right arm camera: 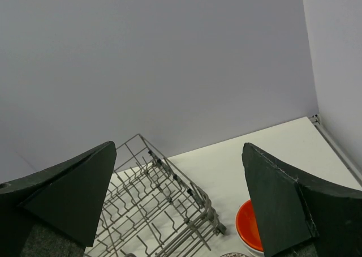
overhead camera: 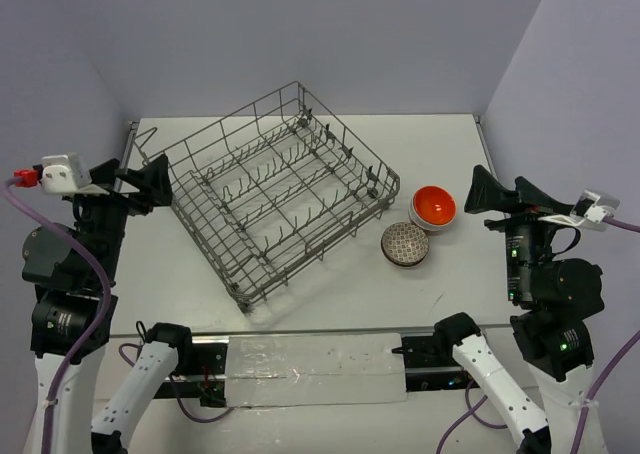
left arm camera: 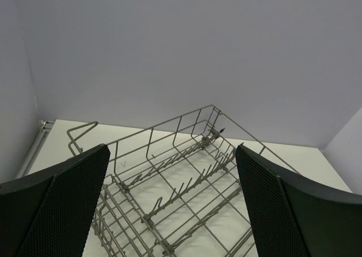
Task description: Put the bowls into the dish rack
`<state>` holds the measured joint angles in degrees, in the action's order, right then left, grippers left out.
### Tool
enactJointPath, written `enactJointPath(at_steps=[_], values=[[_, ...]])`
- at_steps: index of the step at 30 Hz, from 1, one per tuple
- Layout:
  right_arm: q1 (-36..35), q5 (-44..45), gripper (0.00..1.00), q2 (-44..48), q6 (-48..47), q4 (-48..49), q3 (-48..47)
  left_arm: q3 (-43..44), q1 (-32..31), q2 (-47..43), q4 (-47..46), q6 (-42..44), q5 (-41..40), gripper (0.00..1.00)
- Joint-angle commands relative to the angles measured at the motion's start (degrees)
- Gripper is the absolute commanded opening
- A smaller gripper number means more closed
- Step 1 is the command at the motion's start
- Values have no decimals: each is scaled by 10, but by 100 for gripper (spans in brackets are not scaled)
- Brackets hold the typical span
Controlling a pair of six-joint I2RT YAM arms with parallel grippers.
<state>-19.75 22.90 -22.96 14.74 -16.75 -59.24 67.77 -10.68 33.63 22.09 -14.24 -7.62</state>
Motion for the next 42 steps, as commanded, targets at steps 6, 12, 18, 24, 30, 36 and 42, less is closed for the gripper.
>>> enactJointPath(at_steps=[6,12,18,24,30,36,42], values=[[-5,-41,100,-13,32,22,18,22,-3,67,9,-11,87,99],[-5,48,100,-81,132,-86,1,55,-7,137,7,-47,152,99],[24,102,100,-190,199,-159,1,33,-23,164,-13,-39,135,99],[137,69,100,-303,285,-173,8,-37,-30,139,-33,-20,95,99],[195,79,83,-430,334,-194,4,-133,-42,94,-97,-11,59,99],[233,77,77,-509,326,-162,30,-190,-58,63,-123,-3,28,99],[239,59,69,-546,303,-127,47,-205,-66,48,-134,0,25,99]])
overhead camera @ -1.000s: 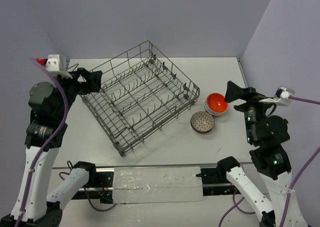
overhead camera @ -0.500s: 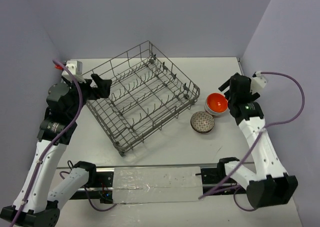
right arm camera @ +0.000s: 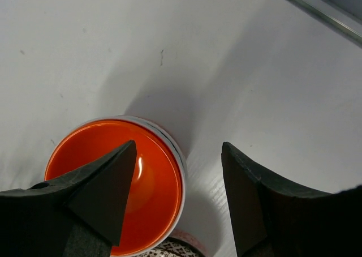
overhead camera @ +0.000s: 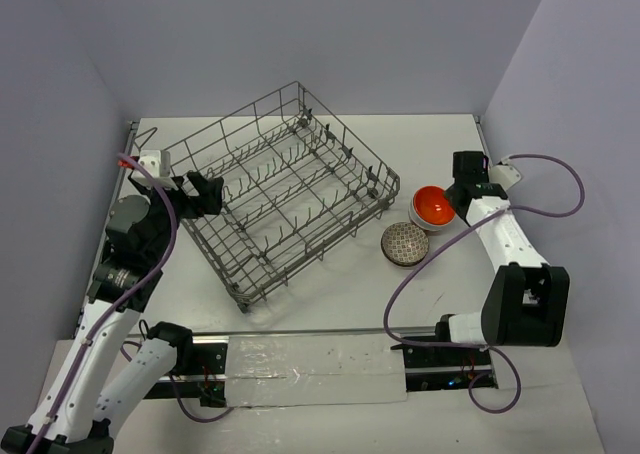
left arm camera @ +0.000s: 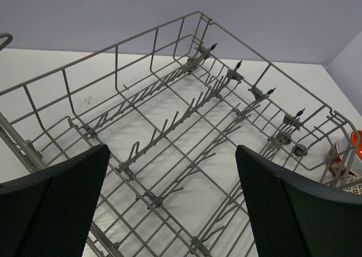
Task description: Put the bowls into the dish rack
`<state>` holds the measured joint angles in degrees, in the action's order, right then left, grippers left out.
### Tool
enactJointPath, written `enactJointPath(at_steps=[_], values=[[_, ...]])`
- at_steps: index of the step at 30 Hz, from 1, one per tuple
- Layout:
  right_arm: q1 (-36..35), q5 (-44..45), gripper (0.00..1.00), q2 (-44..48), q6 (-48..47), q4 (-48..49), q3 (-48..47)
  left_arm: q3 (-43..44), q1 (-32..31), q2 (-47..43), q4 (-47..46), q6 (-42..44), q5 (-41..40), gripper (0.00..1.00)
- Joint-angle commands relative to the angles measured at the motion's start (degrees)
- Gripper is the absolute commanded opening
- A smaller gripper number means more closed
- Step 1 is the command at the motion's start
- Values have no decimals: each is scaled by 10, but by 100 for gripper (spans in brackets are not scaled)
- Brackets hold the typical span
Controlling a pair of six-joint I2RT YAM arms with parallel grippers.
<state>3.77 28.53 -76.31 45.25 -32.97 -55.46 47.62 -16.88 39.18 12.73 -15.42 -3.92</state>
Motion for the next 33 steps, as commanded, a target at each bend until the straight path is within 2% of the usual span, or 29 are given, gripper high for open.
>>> enactJointPath(at_steps=[1,6,14,27,29,33], values=[[4,-1,68,-16,-4,40,12,-4,-5,-8,-40,12,-12,99],[3,-37,59,-27,-24,72,39,-6,-9,-6,-41,11,-12,99],[-1,-52,54,-16,-51,99,56,-8,-10,-5,-41,11,-14,99],[-8,-10,42,-37,-55,76,42,-9,-10,-9,-39,12,-15,99],[-9,-8,35,-34,-59,75,40,-9,-10,-9,-39,12,-13,99],[-13,5,29,-27,-62,65,33,-10,-10,-9,-39,11,-11,99]])
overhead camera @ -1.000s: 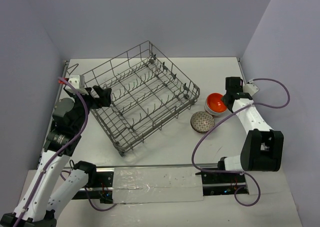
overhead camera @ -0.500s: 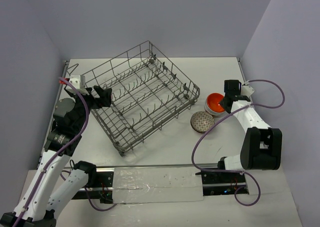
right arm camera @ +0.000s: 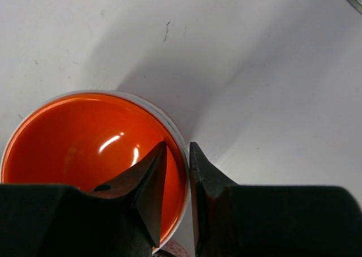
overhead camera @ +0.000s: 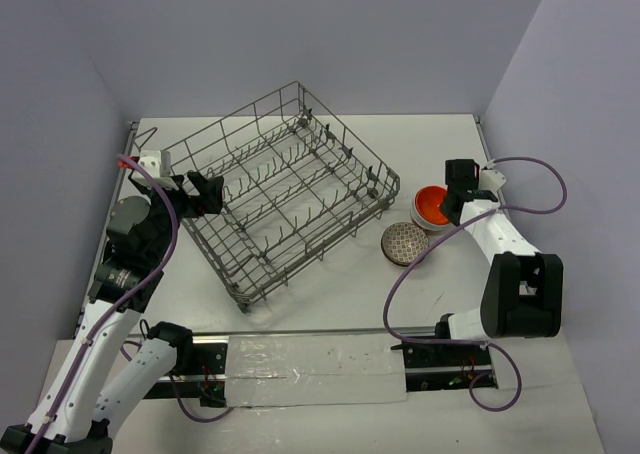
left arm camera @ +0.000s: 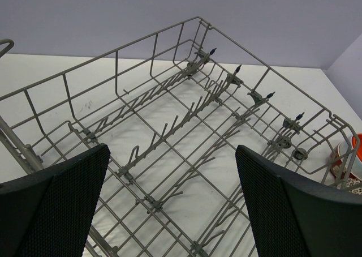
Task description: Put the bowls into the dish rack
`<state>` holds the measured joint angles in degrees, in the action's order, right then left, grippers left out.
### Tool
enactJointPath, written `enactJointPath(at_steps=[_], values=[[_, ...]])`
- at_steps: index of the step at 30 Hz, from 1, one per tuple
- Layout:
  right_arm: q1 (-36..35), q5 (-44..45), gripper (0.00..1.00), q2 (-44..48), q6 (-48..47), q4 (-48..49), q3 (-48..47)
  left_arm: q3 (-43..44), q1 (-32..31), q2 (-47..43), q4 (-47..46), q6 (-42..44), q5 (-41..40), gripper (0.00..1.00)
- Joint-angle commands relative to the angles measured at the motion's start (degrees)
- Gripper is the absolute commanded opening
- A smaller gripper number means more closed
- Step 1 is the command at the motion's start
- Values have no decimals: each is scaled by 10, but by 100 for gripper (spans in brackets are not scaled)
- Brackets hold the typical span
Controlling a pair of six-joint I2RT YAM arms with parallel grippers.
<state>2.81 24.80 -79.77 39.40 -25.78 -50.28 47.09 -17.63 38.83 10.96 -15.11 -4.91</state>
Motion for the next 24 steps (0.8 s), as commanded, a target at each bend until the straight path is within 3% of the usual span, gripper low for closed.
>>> enactJointPath(at_steps=[1,13,17,18,24], values=[[-8,52,27,11,-5,-11,-23,-5,-3,-6,-23,8,1,99],[-57,102,27,7,-18,-49,-65,-4,-3,-3,-23,7,4,99],[-58,94,15,4,-20,-44,-62,-4,-3,-4,-22,8,2,99],[-58,94,8,3,-20,-45,-62,-4,-3,-5,-22,8,2,99],[-62,102,4,9,-29,-58,-76,-4,-3,-3,-23,7,6,99]])
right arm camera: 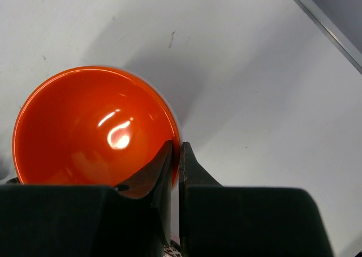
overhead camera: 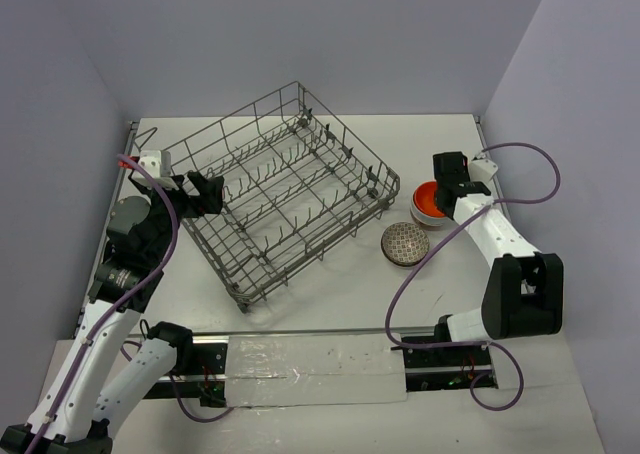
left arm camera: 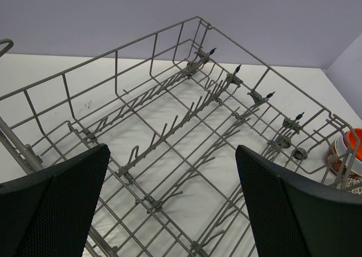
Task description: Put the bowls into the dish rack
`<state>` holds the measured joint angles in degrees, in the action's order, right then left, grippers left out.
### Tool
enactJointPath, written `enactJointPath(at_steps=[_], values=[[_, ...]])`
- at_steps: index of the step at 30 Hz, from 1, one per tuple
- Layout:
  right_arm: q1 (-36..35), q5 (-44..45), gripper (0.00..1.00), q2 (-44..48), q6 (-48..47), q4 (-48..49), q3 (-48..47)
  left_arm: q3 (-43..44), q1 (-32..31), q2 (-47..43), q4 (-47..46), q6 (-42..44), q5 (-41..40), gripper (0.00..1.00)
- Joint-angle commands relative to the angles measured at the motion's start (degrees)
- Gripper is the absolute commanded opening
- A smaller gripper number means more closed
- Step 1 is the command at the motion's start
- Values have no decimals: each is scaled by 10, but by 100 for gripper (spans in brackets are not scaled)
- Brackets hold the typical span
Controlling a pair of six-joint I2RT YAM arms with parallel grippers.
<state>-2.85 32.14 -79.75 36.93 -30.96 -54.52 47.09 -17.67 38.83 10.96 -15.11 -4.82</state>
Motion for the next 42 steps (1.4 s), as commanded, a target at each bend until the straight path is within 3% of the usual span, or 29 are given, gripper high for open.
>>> enactJointPath(at_steps=[1,19,42], values=[[-9,34,4,11,-5,-7,-36,-4,-3,-2,-22,7,5,99],[-27,21,11,-43,-23,-25,-57,-5,-3,-3,-23,5,7,99],[-36,24,25,-45,-35,-36,-81,-6,-3,-4,-22,3,10,99]])
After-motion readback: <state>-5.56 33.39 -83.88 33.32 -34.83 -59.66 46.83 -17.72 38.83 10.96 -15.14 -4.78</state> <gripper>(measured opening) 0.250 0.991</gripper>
